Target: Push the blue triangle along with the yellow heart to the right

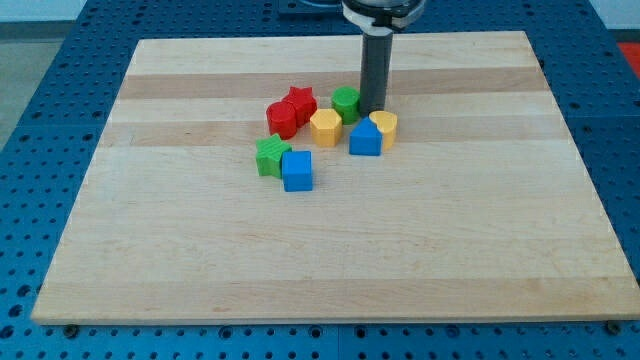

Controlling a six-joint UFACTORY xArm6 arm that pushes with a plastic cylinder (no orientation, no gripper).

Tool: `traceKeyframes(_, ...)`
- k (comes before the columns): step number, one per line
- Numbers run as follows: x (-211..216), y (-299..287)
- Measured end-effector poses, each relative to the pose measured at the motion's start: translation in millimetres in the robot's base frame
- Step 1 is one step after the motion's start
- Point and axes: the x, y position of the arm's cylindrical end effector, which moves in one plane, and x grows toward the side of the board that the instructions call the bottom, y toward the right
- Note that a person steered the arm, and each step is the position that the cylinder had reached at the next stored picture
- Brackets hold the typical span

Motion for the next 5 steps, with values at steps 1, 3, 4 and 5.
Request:
traceKeyframes(1,0,-10)
traceKeyframes(3,0,-14)
traceKeyframes(4,6,-21)
traceKeyframes(5,26,-30)
